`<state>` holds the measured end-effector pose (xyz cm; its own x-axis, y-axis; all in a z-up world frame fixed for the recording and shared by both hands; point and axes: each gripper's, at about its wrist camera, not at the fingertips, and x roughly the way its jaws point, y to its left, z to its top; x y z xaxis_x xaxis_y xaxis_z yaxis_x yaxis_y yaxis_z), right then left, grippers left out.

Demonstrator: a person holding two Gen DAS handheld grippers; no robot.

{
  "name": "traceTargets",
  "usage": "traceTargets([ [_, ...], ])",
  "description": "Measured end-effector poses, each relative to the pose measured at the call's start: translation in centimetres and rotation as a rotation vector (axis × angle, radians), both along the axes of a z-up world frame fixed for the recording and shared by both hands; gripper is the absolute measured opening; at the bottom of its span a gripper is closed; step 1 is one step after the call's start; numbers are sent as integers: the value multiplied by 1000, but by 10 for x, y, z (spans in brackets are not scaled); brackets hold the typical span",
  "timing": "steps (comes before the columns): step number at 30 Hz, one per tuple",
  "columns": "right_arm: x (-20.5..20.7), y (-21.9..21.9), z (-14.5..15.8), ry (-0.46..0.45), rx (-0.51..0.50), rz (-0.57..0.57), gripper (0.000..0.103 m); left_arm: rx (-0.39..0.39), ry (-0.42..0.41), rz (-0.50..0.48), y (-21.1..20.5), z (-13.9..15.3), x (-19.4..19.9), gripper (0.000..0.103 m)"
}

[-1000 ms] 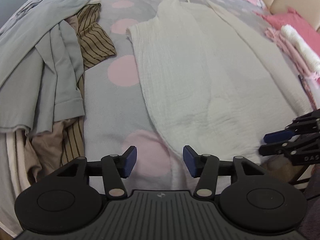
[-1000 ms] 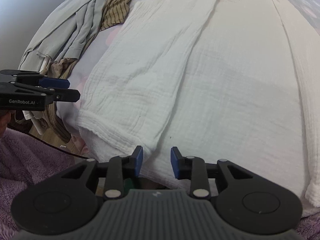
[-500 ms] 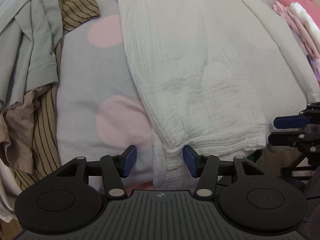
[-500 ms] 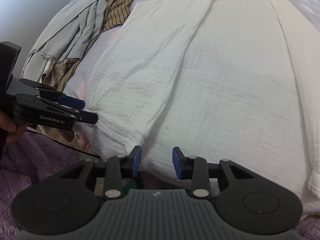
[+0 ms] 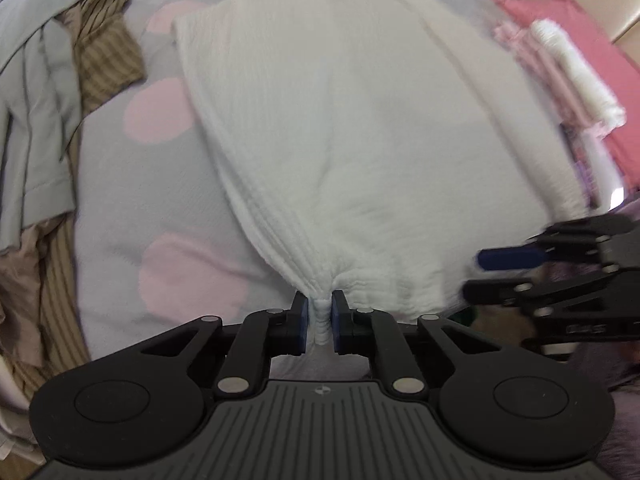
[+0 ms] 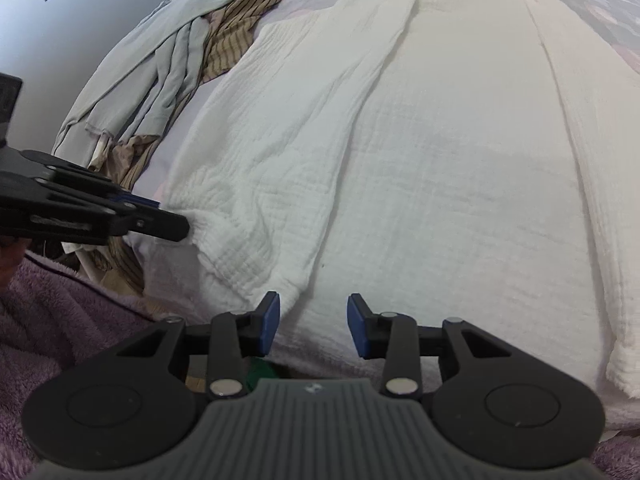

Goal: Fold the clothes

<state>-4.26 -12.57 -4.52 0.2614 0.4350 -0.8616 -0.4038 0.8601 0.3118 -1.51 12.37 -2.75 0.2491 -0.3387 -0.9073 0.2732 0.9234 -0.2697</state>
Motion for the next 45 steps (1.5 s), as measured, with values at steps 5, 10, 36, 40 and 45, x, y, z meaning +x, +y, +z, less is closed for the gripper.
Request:
traceTargets([
  [5, 7, -13, 6, -31, -11, -61, 41, -90, -29, -70, -24, 20, 13, 9],
  [10, 13, -18, 5, -34, -10, -92, 40, -100, -11, -132, -56, 16, 35, 9],
  [36, 11, -46, -15, 27, 17, -170, 41, -47, 61, -144, -96, -8, 58, 44],
  [40, 7, -46, -13, 25, 25, -162, 41, 52, -16, -147, -97, 8, 34, 48],
  [45, 3, -43, -11, 27, 36, -155, 41, 198, -118, -241, -110, 15, -13, 55],
])
